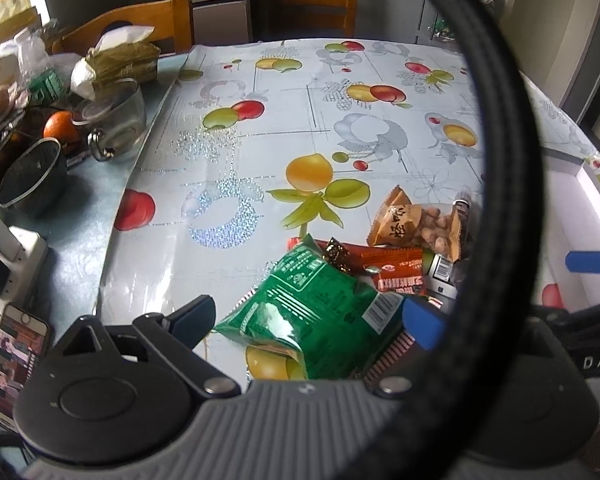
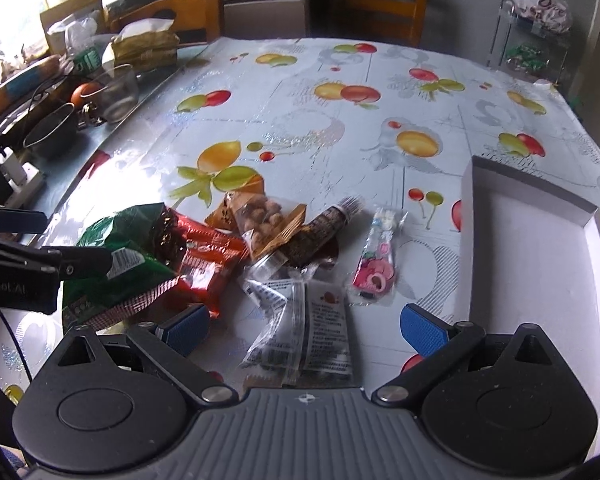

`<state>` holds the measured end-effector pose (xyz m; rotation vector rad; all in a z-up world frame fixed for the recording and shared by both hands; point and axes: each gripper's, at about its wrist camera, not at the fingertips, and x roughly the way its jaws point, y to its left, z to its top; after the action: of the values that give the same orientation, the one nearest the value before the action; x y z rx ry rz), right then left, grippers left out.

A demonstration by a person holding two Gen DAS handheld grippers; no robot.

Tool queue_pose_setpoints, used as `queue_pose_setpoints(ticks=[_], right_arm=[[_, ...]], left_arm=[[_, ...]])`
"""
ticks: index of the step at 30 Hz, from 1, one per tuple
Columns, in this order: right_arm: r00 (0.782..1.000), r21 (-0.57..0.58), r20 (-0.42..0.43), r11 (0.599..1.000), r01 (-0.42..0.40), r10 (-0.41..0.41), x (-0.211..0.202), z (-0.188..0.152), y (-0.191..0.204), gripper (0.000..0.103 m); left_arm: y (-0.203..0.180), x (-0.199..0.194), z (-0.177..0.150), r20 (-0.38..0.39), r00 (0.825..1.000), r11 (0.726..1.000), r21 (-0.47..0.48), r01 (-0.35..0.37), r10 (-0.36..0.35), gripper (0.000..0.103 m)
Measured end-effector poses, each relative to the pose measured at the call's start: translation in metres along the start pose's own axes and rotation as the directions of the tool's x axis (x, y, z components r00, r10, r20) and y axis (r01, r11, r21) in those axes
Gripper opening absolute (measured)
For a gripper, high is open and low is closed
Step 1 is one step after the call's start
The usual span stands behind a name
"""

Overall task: Organize snacks
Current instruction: 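Grasp the green chip bag with the left tool while the right tool grasps the clear printed packet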

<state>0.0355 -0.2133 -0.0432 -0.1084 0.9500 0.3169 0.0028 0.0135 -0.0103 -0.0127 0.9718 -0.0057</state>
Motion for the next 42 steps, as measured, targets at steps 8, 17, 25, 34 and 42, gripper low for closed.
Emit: queue_pose_setpoints(ticks=[8,17,25,34,42], right_arm=[[1.0,-0.047,-0.019,0.999,-0.024,0.023,0.003,-0.006,0.006,0.098],[0.998,-0.069,-0.058,0.997,-0.038,0.034,0.011,-0.017,0.006,0.094],[0.997,-0.07,-0.066,0.997,-0.041,0.036,0.013,-0.02,0.002,0.094],[0.996,-0.072,-0.08,0.996,-0.052,0.046,0.023,-0.017,0.002,0.094],[0.995,-0.072,-0.092,0.996,-0.056,0.05,0.032,-0.014,0.001,0.094]], left_arm=[[0.001,0.002,-0.003,-0.009,1.0,1.0,-0.015,0.024,-0.024,0.086],[-0.005,0.015,-0.003,-0.041,0.999,1.0,-0.011,-0.011,0.011,0.085],[0.004,0.023,0.005,-0.053,0.998,0.986,-0.168,0.014,-0.024,0.085],[0.003,0.034,0.01,-0.078,0.996,0.983,-0.182,0.017,-0.032,0.085],[0.015,0.042,0.017,-0.069,0.996,0.953,-0.302,0.028,-0.052,0.085]])
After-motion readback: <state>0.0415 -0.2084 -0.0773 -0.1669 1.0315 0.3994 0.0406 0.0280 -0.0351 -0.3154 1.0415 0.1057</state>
